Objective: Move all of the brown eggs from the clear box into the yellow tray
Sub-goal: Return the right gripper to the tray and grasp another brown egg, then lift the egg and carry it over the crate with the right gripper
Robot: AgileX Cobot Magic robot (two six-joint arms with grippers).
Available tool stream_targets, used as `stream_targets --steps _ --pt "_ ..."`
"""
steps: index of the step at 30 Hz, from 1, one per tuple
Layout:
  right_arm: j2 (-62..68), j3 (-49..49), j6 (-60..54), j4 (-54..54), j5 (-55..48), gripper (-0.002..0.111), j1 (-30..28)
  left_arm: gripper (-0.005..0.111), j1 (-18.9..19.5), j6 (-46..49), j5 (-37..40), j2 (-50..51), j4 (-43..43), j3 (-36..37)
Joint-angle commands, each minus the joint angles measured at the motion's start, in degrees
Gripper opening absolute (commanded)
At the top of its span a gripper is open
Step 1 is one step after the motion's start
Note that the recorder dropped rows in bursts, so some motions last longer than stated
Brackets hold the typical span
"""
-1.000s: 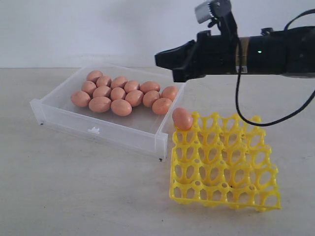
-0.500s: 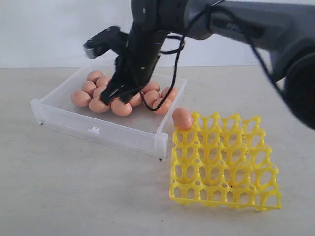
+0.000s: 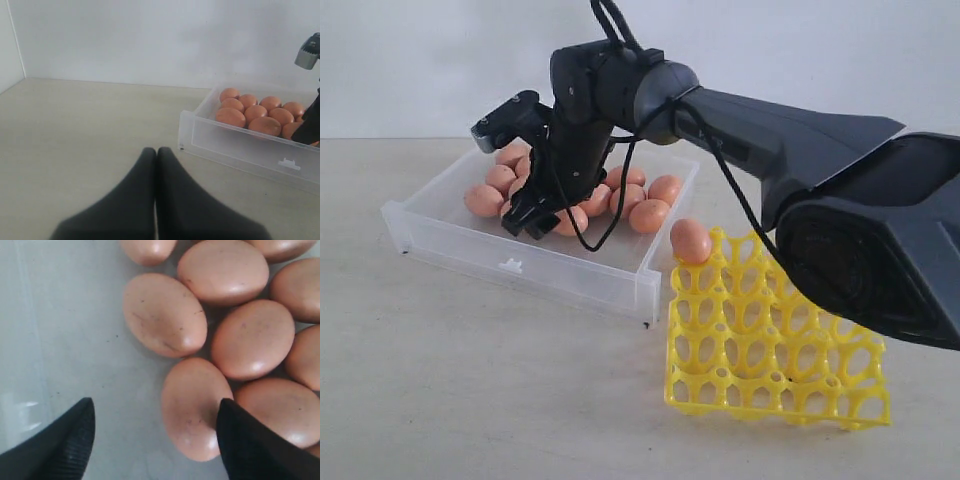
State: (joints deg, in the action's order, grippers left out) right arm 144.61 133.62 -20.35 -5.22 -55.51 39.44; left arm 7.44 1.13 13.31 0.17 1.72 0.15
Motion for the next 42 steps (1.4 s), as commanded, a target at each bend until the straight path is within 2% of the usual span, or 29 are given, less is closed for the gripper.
stream_targets --steps 1,10,12,14,17,18,24,30,32,35,38,42 --pt "0.58 0.26 0.11 3.72 3.87 0.066 0.01 -0.004 -0.31 0.03 0.0 -0.17 0.31 -0.15" --pt "3.87 0.26 0.83 4.68 7.05 0.066 -0.11 -0.004 -0.31 0.03 0.0 -0.17 0.31 -0.15" --pt "3.99 0.26 2.42 5.22 6.89 0.062 -0.11 -0.004 -0.31 0.03 0.0 -0.17 0.31 -0.15" --pt "3.6 0.26 3.48 5.53 6.99 0.047 -0.11 -0.004 -0.31 0.03 0.0 -0.17 0.31 -0.15" --pt "2.3 0.26 3.48 5.67 6.89 0.005 -0.11 -0.004 -0.31 0.03 0.0 -0.17 0.31 -0.15" --pt "1.74 0.26 3.49 5.67 7.01 0.001 -0.11 -0.004 -0.31 0.03 0.0 -0.17 0.31 -0.15" --pt "-3.72 0.26 3.49 4.19 7.73 0.0 -0.11 -0.004 -0.31 0.03 0.0 -0.17 0.31 -0.15" --pt "-9.49 -0.14 8.86 -4.51 -5.84 0.0 -0.11 -0.004 -0.31 0.03 0.0 -0.17 0.31 -0.15" --pt "-10.9 -2.98 10.02 -7.53 -6.26 0.0 -0.11 -0.004 -0.31 0.03 0.0 -0.17 0.31 -0.15" --pt "-16.83 -13.92 10.67 -13.0 3.45 0.0 0.42 -0.004 -0.31 0.03 0.0 -0.17 0.31 -0.15" --pt "-27.69 -33.95 10.67 -13.67 22.65 0.0 1.74 -0.004 -0.31 0.03 0.0 -0.17 0.31 -0.15" --pt "-45.86 -62.42 7.93 -13.22 54.22 0.0 2.41 -0.004 -0.31 0.03 0.0 -0.17 0.31 -0.15"
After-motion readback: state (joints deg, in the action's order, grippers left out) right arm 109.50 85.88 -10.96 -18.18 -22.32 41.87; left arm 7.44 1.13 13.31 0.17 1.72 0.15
